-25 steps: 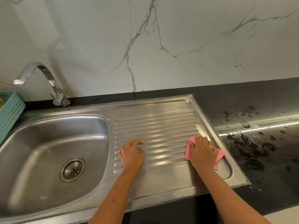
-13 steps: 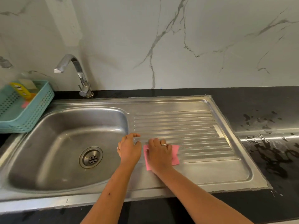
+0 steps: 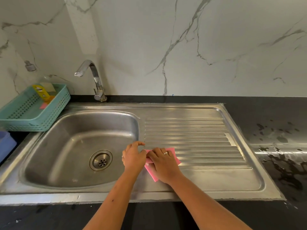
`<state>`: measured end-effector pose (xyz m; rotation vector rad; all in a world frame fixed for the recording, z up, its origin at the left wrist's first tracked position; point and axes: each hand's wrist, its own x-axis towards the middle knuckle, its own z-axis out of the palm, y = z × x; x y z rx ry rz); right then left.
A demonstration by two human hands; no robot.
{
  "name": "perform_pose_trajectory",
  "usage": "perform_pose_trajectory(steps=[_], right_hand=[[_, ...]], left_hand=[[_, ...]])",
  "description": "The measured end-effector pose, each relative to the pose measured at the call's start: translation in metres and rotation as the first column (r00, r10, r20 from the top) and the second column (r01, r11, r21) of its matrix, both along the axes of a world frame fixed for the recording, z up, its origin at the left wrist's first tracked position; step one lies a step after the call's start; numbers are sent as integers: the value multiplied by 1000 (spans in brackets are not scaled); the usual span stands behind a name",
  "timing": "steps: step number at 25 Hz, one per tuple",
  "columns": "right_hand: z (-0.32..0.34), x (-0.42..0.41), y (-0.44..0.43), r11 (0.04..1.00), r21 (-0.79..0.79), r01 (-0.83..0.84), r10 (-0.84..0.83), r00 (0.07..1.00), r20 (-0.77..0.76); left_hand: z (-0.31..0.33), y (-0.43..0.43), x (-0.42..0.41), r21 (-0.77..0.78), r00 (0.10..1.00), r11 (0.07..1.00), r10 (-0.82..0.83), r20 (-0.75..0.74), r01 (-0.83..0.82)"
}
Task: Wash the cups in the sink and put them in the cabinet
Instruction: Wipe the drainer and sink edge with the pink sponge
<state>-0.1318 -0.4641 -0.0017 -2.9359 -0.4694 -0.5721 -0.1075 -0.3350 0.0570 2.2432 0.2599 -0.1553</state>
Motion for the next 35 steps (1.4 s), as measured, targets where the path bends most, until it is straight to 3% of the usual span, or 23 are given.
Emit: perform_pose_trajectory(steps=[4,9,14,17,19,22,25,30,35], right_hand=[[3,-19,-71,997,16,80,-80,996,-44],[13,-54,-177,953,-27,301,-300,953,36],[22,-76,-238,791,-124,599,-608,792,-54],[34,-80,-237,675,-168,718,-736,641,-219],[36,-84,-232,630,-138,764,-770,592,-237],[31,-91,-228,661,-167,732,-748,625,-223],[28,-92,-221,719,-93,688,-693,704,-153],[22,-78,-160,833,125,539,-482,819,-312],[24,-56,-78,962,130,241,-165,889,-426]], left_hand=[[5,-36,-13,30,998,998,-64,19,63],[7,-87,-36,40,987,987,-154,41,153],[11,-119,-61,104,973,968,-229,18,226],[11,-131,-70,131,966,957,-257,-18,257],[9,-137,-76,140,957,947,-288,-22,288],[6,-136,-78,141,956,947,-292,-5,290],[5,-125,-76,135,970,961,-243,-3,241],[4,-88,-65,141,997,987,-79,-10,79],[4,-37,-59,185,997,981,64,-48,-54]])
